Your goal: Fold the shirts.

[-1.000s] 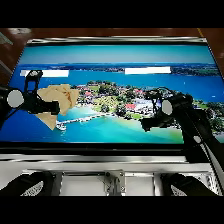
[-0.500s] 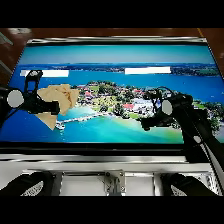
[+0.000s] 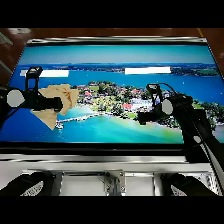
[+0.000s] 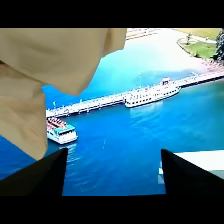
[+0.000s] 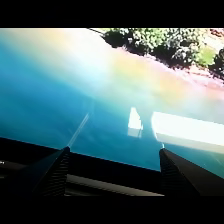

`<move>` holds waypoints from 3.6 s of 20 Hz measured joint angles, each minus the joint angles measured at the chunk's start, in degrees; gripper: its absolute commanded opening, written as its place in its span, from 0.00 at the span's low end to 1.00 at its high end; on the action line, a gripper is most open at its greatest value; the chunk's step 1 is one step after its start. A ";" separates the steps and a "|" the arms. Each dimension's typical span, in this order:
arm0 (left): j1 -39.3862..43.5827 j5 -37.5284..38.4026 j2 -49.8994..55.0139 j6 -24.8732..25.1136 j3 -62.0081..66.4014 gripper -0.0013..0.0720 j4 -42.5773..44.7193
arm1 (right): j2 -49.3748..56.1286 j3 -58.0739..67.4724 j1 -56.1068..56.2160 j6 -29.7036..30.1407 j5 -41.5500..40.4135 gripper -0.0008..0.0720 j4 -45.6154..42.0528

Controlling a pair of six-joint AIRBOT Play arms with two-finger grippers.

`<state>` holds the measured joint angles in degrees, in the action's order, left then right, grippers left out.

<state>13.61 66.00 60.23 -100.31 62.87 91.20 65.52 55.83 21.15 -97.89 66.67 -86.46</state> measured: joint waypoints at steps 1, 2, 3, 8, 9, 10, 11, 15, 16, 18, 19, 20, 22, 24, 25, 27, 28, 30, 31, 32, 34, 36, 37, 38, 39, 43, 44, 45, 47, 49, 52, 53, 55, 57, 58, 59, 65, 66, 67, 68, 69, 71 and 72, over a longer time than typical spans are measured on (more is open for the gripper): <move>0.00 -1.81 0.07 0.00 0.00 0.97 -0.50 | 0.00 0.00 0.00 -0.04 -0.28 0.95 0.15; 0.00 -3.41 0.11 0.02 0.00 0.97 -1.42 | 0.00 0.00 0.00 -0.07 -0.46 0.95 0.20; 0.00 -4.66 0.13 0.02 0.00 0.97 -2.05 | 0.00 0.00 0.00 -0.11 -0.81 0.95 0.26; -2.80 -8.46 4.39 2.67 2.54 0.99 1.11 | 0.00 0.00 0.00 -0.96 -1.66 0.95 0.57; -4.46 -8.37 6.80 3.43 4.35 0.99 1.79 | 0.00 0.00 0.00 -1.25 -1.70 0.95 0.61; -6.54 -8.13 9.97 4.57 6.75 0.99 2.34 | 0.00 0.00 0.00 -1.57 -1.75 0.95 0.68; -8.50 -7.58 13.14 5.46 9.27 0.99 2.91 | 0.00 -0.02 0.00 -1.79 -1.77 0.95 0.79; -15.50 -4.59 27.15 9.38 20.15 0.99 0.15 | 0.00 0.00 0.00 -2.29 -1.97 0.95 1.01; -16.81 -3.67 30.38 10.27 22.49 0.99 -1.44 | -0.02 0.00 0.00 -2.45 -1.97 0.95 1.03; -18.25 -2.27 35.58 11.37 25.66 0.99 -4.24 | 0.00 0.00 0.00 -2.82 -2.10 0.95 1.03; -18.64 -1.95 37.59 11.72 26.62 0.99 -5.05 | 0.00 0.00 0.00 -3.06 -2.10 0.95 1.05; -19.06 -1.53 39.47 12.04 27.39 0.98 -5.77 | 0.00 0.00 0.00 -3.39 -2.10 0.95 1.05; -19.58 -1.11 42.29 12.24 28.26 0.60 -6.56 | 0.00 0.00 0.00 -3.82 -2.10 0.95 1.05; -19.74 -0.68 43.91 12.24 28.76 0.10 -7.67 | 0.00 0.00 0.00 -4.20 -2.05 0.95 1.07; -19.76 -0.20 44.24 12.26 28.92 0.09 -8.20 | 0.00 0.00 0.00 -4.48 -2.05 0.95 1.07; -19.89 0.96 44.13 12.44 29.66 0.07 -9.64 | 0.00 0.00 0.00 -4.63 -2.03 0.95 1.05; -19.93 1.81 43.45 12.81 30.23 0.07 -10.49 | 0.00 0.00 0.00 -4.83 -2.05 0.95 1.01; -19.58 2.78 40.48 14.12 31.54 0.07 -12.76 | 0.00 0.00 0.00 -4.85 -2.16 0.95 0.46; -19.21 3.34 38.12 14.75 32.13 0.07 -14.21 | 0.00 0.11 0.00 -4.85 -2.16 0.95 0.09; -18.73 3.45 35.34 15.28 32.54 0.07 -15.85 | 0.00 0.46 0.00 -4.85 -1.57 0.95 -0.17; -16.90 3.69 28.35 16.06 33.11 0.07 -20.11 | -0.22 1.55 0.00 -4.37 2.21 0.95 -0.28; -13.86 3.65 20.72 16.55 33.42 0.07 -23.32 | -1.16 2.78 0.00 -3.50 7.04 0.95 -1.03; -11.93 3.67 16.94 16.61 33.51 0.07 -24.33 | -2.03 3.45 0.00 -3.17 9.38 0.95 -1.90; -9.94 3.67 13.64 16.59 33.55 0.07 -24.98 | -3.13 4.07 0.00 -2.82 11.50 0.95 -2.93; -7.69 3.67 10.45 16.44 33.59 0.07 -25.62 | -4.50 4.74 0.00 -2.47 13.51 0.95 -4.26; 1.81 3.65 3.48 13.68 33.27 0.07 -26.69 | -11.15 7.21 0.00 -2.01 18.08 0.95 -10.01; 4.42 3.61 2.93 13.05 32.54 0.07 -26.73 | -12.66 7.52 0.00 -2.01 18.69 0.95 -10.82; 6.95 3.37 2.71 12.31 31.39 0.07 -26.84 | -14.08 7.78 0.00 -2.08 19.30 0.95 -11.41; 12.46 2.16 2.80 10.60 26.75 0.07 -26.97 | -15.82 8.04 0.00 -2.56 20.52 0.95 -11.45; 17.84 -1.27 3.10 8.57 19.10 0.07 -26.99 | -16.63 8.00 0.00 -3.34 21.38 0.95 -10.29; 23.52 -10.25 3.58 3.39 5.70 0.08 -27.93 | -16.94 5.46 0.00 -4.20 19.08 0.95 -5.86; 24.79 -14.01 3.89 2.16 1.60 0.15 -29.49 | -16.96 3.65 0.00 -4.48 17.33 0.95 -4.11; 26.64 -19.26 4.90 2.01 -3.69 0.99 -33.77 | -17.03 -0.61 0.00 -4.92 12.98 0.95 -1.55; 26.99 -22.08 5.95 3.23 -6.23 0.98 -36.57 | -17.05 -4.68 0.00 -5.60 8.52 0.95 -0.22; 26.23 -22.03 6.21 3.72 -6.67 0.98 -37.66 | -17.05 -6.08 0.00 -6.08 6.93 0.95 -0.07; 24.68 -21.05 6.36 4.11 -6.67 0.98 -38.07 | -17.05 -7.19 0.00 -6.40 5.53 0.95 -0.07; 5.68 -1.88 5.92 10.82 -6.10 0.98 -35.41 | -17.07 -9.62 -0.09 -7.13 3.74 0.95 -4.17; 3.08 0.07 5.92 11.74 -7.32 0.98 -35.39 | -17.07 -9.75 -0.46 -7.17 3.85 0.95 -4.42; 1.05 0.90 6.08 12.41 -8.92 0.98 -35.43 | -17.07 -9.79 -1.11 -7.17 3.85 0.95 -4.61; -0.31 0.85 6.38 12.98 -10.60 0.98 -35.82 | -17.07 -9.88 -1.99 -7.17 3.85 0.95 -4.59; -1.18 0.33 6.86 13.86 -12.37 0.98 -37.22 | -17.07 -9.90 -2.99 -7.10 3.82 0.95 -4.35; -1.81 -2.19 8.63 16.35 -15.80 0.98 -42.29 | -17.07 -9.97 -5.57 -6.43 3.78 0.95 -3.04; -1.64 -3.87 9.90 17.90 -17.11 0.98 -45.27 | -17.07 -9.97 -6.95 -5.88 3.72 0.95 -2.16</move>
<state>11.97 62.13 70.13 -82.41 45.76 45.93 48.45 45.87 14.20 -103.77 70.39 -88.62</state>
